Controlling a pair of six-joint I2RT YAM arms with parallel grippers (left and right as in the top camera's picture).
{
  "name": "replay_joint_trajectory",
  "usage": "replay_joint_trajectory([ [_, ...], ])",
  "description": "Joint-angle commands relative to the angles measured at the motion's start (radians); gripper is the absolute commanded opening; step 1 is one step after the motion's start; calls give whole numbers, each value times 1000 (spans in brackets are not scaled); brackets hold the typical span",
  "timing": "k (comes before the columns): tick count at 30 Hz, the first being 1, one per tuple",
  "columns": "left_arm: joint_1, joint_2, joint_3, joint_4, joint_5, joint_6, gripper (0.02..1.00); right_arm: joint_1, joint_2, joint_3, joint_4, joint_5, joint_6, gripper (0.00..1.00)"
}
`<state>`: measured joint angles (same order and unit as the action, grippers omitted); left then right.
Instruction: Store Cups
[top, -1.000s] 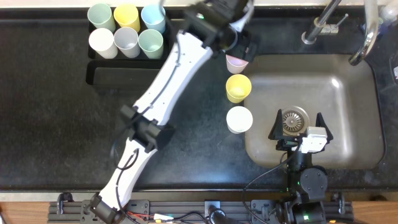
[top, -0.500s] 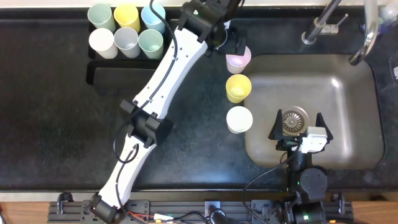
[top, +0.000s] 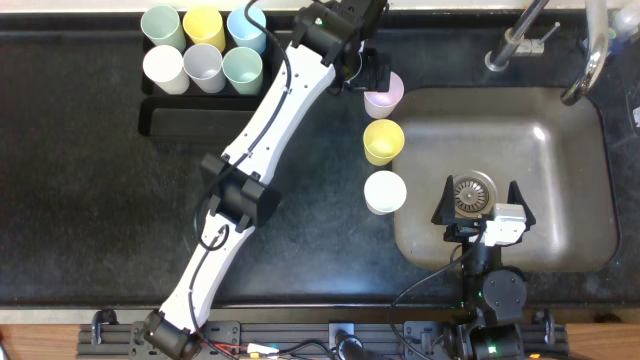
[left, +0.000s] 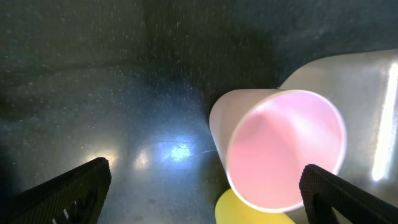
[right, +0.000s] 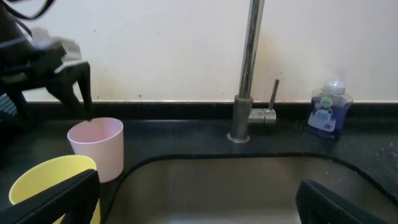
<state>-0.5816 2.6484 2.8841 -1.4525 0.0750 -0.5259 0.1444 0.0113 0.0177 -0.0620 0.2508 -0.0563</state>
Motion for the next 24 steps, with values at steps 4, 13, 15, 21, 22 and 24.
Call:
replay_joint_trajectory([
  [4, 4, 35, 21, -41, 19, -26, 998, -4, -7, -13, 7, 2, -3, 996],
  [13, 4, 58, 21, -43, 10, -34, 1000, -4, -7, -13, 7, 2, -3, 998],
  [15, 4, 60, 21, -41, 12, -33, 998, -4, -7, -13, 7, 2, -3, 996],
  [21, 4, 60, 21, -39, 9, -33, 950, -4, -7, -13, 7, 2, -3, 998],
  [22, 4, 61, 21, -39, 9, -33, 908, -4, -7, -13, 7, 2, -3, 998],
  [24, 4, 62, 21, -38, 9, -33, 698, -4, -7, -13, 7, 2, -3, 998],
])
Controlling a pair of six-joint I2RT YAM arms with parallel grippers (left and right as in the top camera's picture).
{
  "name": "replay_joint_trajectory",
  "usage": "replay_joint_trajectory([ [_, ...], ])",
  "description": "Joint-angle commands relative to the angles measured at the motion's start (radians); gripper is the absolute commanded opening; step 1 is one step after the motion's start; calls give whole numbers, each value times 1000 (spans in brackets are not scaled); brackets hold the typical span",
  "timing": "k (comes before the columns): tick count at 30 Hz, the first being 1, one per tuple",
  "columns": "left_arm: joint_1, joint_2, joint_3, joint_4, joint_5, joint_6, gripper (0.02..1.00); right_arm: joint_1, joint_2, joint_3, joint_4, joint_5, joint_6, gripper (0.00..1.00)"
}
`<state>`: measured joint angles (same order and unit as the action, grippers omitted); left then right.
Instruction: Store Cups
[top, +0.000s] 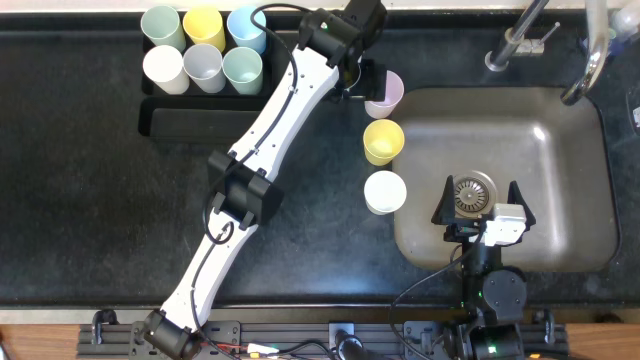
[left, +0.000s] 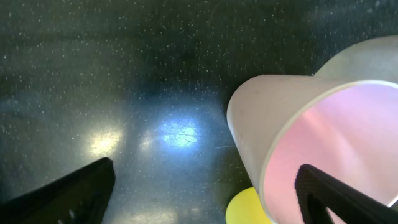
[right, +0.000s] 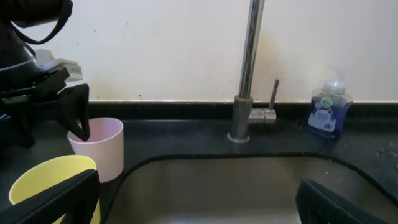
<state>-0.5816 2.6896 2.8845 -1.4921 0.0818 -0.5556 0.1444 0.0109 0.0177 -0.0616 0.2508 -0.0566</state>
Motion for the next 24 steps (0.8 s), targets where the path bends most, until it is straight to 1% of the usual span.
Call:
replay_joint_trajectory([
  [1, 4, 21, 21, 2, 2, -3, 354, -4, -6, -13, 6, 2, -3, 998],
  [2, 4, 21, 21, 2, 3, -3, 172, -4, -6, -13, 6, 2, -3, 996],
  [3, 4, 22, 21, 4, 3, -4, 36, -4, -6, -13, 6, 2, -3, 996],
  [9, 4, 23, 21, 48, 2, -3, 36, -4, -6, -13, 6, 2, -3, 998],
  [15, 18, -24, 23, 29, 6, -8, 36, -4, -6, -13, 6, 2, -3, 996],
  [21, 88, -277, 21, -14, -14, -30, 36, -4, -6, -13, 6, 2, -3, 998],
  [23, 134, -381, 2, -37, -43, -31, 36, -4, -6, -13, 6, 2, -3, 998],
  [24, 162, -438, -24, -51, -77, -40, 36, -4, -6, -13, 6, 2, -3, 998],
])
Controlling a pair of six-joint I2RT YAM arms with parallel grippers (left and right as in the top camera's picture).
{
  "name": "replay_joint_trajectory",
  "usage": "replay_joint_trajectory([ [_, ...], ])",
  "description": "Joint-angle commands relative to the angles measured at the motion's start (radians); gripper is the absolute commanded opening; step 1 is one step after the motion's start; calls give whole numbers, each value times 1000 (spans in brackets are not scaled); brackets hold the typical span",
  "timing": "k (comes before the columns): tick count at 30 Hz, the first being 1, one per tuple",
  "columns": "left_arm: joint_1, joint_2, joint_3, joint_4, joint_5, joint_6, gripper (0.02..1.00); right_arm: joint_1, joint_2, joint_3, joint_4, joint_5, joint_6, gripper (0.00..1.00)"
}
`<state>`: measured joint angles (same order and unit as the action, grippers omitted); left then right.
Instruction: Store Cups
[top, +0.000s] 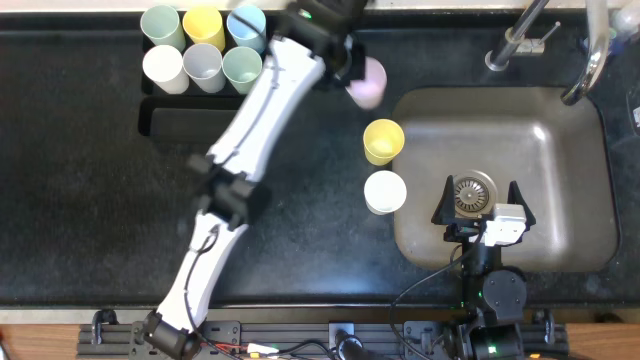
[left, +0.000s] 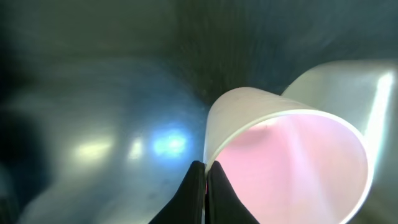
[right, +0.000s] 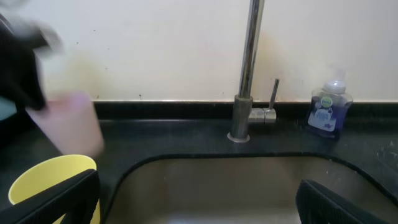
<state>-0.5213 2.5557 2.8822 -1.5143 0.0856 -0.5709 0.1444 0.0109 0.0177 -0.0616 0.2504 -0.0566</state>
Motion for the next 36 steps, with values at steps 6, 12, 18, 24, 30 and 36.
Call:
replay_joint_trajectory([
  [6, 308, -633, -381, -44, -223, -63, 36, -4, -6, -13, 6, 2, -3, 998],
  [12, 538, -859, -823, 75, -187, -63, 36, -4, -6, -13, 6, 2, -3, 998],
  [18, 686, -869, -965, 64, -162, -58, 36, -4, -6, -13, 6, 2, -3, 996],
  [24, 758, -870, -972, 82, -161, -50, 36, -4, -6, -13, 6, 2, -3, 998],
  [30, 762, -877, -1072, 175, -135, -40, 36, -4, -6, -13, 6, 2, -3, 998],
  [36, 762, -896, -1238, 319, -61, -40, 36, -4, -6, -13, 6, 2, -3, 996],
])
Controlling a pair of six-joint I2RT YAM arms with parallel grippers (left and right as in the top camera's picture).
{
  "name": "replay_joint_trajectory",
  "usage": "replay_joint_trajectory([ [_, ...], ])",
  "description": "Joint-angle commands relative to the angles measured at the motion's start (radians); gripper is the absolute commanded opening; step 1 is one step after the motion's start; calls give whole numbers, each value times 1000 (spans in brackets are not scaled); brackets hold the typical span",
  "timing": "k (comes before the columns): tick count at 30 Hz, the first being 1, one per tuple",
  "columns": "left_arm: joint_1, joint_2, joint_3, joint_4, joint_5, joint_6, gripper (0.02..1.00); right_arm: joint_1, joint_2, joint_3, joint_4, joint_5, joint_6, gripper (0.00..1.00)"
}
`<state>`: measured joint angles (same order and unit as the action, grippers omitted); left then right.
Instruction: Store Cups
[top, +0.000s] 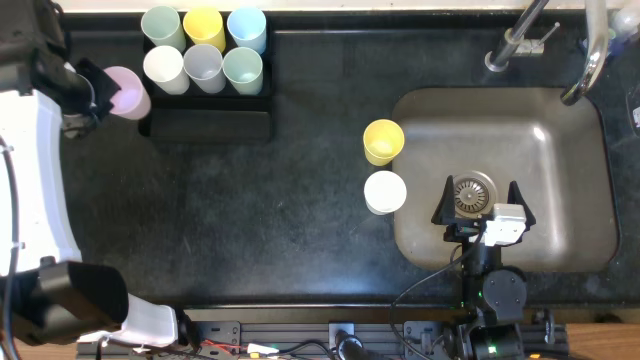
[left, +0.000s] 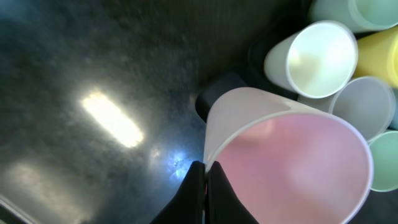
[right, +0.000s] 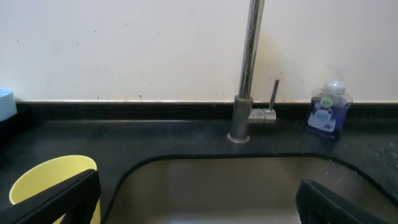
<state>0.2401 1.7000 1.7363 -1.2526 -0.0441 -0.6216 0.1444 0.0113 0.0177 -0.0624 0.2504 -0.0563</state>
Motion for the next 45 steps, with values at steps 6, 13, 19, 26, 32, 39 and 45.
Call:
replay_joint_trajectory([
  [6, 1, -40, -147, 109, 88, -5, 36, -4, -7, -13, 7, 2, -3, 996],
  [13, 2, -35, -210, 171, 89, -27, 36, -4, -7, -13, 7, 2, -3, 998],
  [19, 2, 14, -211, 206, 99, -41, 36, -4, -7, -13, 7, 2, -3, 998],
  [26, 2, 53, -211, 232, 96, -42, 36, -4, -7, -13, 7, 2, -3, 998],
  [32, 3, 91, -211, 238, 95, -42, 36, -4, -7, -13, 7, 2, -3, 996],
  [39, 3, 100, -211, 249, 90, -41, 36, -4, -7, -13, 7, 2, -3, 996],
  [45, 3, 128, -211, 252, 84, -39, 36, -4, -7, -13, 7, 2, -3, 996],
])
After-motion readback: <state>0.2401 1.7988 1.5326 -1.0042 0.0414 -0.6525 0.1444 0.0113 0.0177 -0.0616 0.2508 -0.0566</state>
